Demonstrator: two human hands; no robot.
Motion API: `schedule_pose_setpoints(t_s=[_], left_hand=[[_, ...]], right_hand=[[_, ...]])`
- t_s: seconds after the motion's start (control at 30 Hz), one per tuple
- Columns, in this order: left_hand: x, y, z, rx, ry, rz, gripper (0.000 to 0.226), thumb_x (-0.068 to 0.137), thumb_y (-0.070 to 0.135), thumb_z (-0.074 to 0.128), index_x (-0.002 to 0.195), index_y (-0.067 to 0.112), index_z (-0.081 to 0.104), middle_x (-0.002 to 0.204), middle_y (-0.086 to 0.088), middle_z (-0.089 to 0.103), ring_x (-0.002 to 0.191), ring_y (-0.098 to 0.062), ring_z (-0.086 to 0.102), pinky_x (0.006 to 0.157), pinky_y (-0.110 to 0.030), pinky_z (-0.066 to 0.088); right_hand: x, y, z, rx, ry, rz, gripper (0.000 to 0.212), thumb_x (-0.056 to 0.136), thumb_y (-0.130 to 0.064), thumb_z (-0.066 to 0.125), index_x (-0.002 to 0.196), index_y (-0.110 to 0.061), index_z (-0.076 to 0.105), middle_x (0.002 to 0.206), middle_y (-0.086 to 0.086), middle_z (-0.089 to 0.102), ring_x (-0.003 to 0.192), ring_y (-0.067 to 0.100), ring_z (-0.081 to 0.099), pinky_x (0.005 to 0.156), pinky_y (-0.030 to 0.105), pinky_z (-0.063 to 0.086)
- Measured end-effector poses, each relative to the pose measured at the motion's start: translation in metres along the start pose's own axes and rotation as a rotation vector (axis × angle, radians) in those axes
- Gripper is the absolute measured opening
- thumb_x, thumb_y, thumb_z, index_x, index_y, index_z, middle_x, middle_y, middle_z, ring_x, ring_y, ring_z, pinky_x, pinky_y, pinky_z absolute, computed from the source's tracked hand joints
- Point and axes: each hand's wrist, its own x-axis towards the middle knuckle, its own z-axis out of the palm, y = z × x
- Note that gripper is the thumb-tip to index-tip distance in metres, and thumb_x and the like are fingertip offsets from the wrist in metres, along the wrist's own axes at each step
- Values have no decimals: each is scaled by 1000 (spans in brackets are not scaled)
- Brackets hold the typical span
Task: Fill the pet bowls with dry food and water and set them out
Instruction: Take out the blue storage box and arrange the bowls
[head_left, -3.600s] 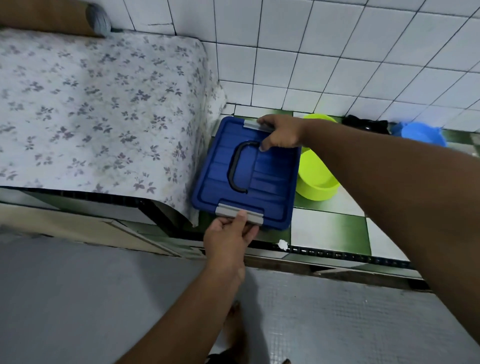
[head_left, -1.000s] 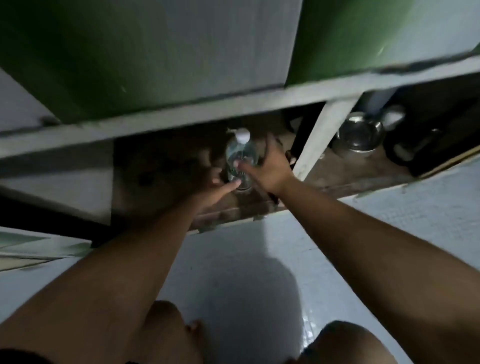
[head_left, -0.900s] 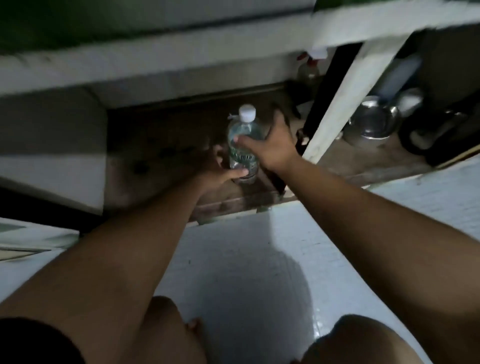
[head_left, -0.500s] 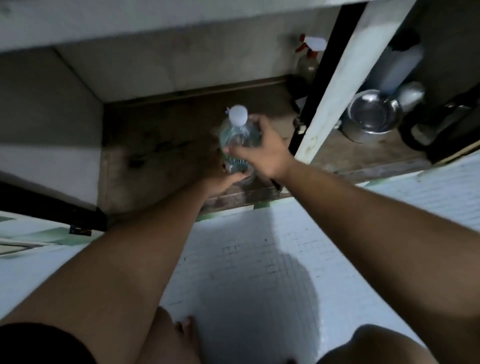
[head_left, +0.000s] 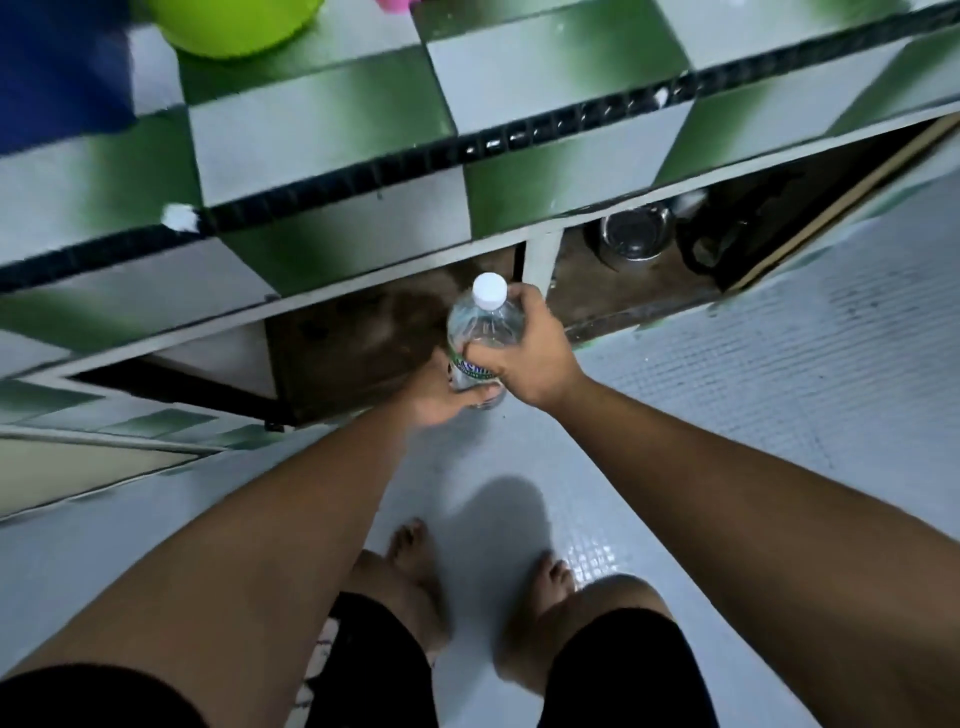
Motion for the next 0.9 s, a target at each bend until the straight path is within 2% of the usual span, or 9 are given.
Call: schedule_pose_setpoints(t_s=[0.07,0.13,0.23,0.33,0.43,0.6,0.7,0.77,0.9], left_hand=[[-24,44,-9,27,-2,12,65,78,18,89,131,25,52,125,10,64,109,6,62,100,-14,49],[-45,86,-17,62,-10,50,91,70,41,93,145,19,45,137,6,62,122,-5,61,108,-29,49],[-65,125,-26,82,-27,63,108,59,64,91,148,29,41,135,12,64,124,-9,62,108,-43,51],[-92,175,-31,89,-6,89,99,59,60,92,142,37,45,129,15,67,118,-8,65,103,-43,54],[-108,220,-35,128,22,144,86,66,55,89,139,33,49,126,16,66,109,-3,65,93,-22,55],[-122,284,-40,126,62,225,94,54,83,78,134,44,47,128,17,66,119,-9,63,105,-40,51],[-123,321,-39,91,67,248,92,52,83,78,132,48,49,128,17,67,120,-9,62,106,-41,50],[-117,343,-37,76,67,271,90,53,80,81,129,41,54,124,16,70,116,-7,65,105,-42,51],[-95,377,-32,16,105,282,82,56,59,89,127,32,59,118,14,73,107,-6,69,99,-39,56]], right_hand=[[-23,-35,-22,-14,25,-23,73,67,-19,86,129,-14,47,115,-1,64,91,4,63,81,7,49],[-45,-70,-41,-40,59,-46,73,67,-23,87,128,-15,48,116,-2,64,94,5,63,79,2,46],[-74,-116,-66,-15,101,-68,74,64,-33,85,126,-17,49,116,-4,66,101,8,65,95,27,54],[-99,-151,-89,7,143,-81,76,61,-39,85,125,-21,50,114,-6,68,99,6,68,93,35,57],[-115,-186,-114,-12,194,-115,74,61,-44,86,123,-23,51,111,-8,69,97,5,68,92,35,57],[-131,-237,-161,-38,285,-180,73,64,-44,87,125,-21,55,111,-8,68,99,4,66,94,32,55],[-131,-258,-184,-60,322,-207,76,60,-52,86,123,-22,56,110,-8,67,99,6,66,94,33,55],[-128,-270,-200,-85,353,-232,80,58,-57,85,125,-23,55,111,-9,65,101,9,65,95,34,54],[-118,-289,-230,-98,411,-263,84,59,-58,84,130,-23,55,115,-10,61,106,9,62,97,34,53]])
